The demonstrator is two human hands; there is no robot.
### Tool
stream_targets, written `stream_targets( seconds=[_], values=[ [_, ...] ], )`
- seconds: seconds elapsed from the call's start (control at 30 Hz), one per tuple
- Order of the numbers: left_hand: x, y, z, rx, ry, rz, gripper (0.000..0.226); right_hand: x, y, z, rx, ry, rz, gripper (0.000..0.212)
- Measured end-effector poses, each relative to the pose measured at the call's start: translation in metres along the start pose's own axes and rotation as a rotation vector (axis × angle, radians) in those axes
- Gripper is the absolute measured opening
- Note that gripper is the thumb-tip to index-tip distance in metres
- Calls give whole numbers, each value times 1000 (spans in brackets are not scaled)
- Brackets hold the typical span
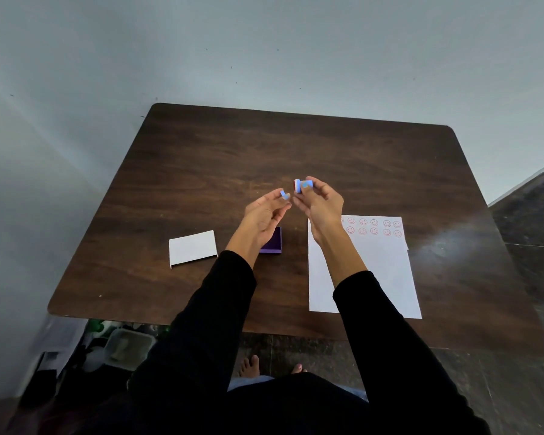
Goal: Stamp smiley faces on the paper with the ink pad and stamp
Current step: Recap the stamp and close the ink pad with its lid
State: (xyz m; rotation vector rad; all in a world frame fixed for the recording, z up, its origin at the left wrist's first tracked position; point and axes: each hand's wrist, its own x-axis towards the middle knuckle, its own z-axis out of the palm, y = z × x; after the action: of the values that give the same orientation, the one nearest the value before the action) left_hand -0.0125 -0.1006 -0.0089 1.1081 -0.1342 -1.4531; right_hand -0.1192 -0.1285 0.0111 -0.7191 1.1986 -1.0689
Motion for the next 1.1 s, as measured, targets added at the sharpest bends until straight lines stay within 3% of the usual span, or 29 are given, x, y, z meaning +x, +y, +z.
stream_targets(
  seconds=[0.27, 0.83, 1.1],
  values=[
    [-1, -4, -3, 61, -29, 45, 31, 1, 4, -2, -231, -38, -17, 34],
    [-14, -18, -18, 128, 8, 95, 33, -3, 14, -18, -247, -214, 54, 30],
    [-15, -18, -23, 173, -10, 99, 33, -4, 22, -19, -270, -208, 49, 28]
  ],
)
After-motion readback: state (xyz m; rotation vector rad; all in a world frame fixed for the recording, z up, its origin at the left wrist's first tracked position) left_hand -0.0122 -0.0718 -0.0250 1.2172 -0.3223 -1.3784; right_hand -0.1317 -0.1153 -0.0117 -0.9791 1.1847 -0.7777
